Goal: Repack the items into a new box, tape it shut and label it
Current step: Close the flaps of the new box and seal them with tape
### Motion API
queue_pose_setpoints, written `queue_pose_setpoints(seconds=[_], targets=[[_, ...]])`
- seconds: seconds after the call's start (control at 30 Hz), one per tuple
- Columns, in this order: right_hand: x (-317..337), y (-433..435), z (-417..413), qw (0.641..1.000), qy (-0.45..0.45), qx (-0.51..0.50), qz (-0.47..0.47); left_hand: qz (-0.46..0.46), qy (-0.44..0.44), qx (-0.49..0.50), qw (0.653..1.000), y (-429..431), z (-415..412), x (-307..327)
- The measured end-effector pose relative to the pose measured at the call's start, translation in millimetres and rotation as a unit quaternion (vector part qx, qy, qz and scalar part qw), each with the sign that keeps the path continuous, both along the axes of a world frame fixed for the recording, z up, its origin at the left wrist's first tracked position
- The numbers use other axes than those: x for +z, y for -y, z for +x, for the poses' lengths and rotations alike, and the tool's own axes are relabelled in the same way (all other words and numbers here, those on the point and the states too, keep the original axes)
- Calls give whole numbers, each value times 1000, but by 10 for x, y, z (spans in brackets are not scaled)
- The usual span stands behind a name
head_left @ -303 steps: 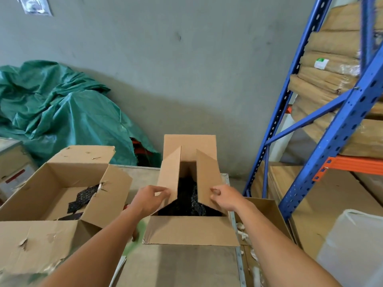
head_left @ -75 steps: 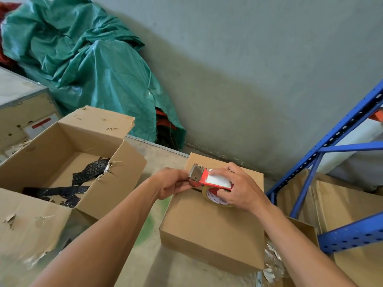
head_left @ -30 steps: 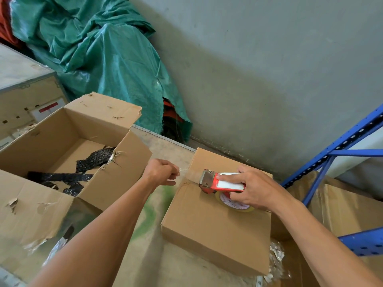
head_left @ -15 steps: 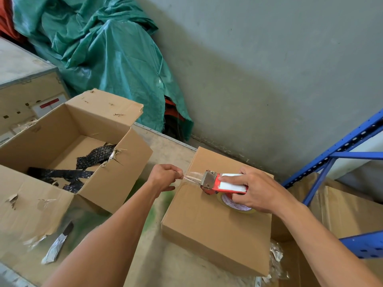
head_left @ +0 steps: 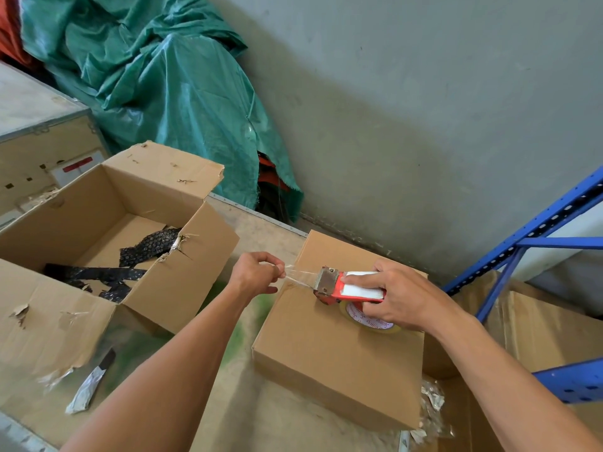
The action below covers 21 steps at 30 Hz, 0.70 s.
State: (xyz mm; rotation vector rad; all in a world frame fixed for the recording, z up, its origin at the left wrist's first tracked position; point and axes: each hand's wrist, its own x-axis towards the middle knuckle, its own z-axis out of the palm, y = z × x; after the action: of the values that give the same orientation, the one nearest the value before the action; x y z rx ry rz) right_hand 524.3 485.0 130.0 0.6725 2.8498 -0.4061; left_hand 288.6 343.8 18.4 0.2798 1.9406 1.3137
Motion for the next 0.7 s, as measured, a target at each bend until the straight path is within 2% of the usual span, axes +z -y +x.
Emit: queue_pose_setpoints(seconds=[0.43, 0.63, 0.7], targets=[[-13, 13, 1, 1000, 8, 5, 18, -26, 5, 4, 1000, -39, 71, 16], [-17, -19, 29, 1000, 15, 9, 24, -65, 53, 24, 996, 235, 240, -356], [-25, -20, 38, 999, 16, 10, 27, -53, 25, 28, 998, 301, 273, -400]])
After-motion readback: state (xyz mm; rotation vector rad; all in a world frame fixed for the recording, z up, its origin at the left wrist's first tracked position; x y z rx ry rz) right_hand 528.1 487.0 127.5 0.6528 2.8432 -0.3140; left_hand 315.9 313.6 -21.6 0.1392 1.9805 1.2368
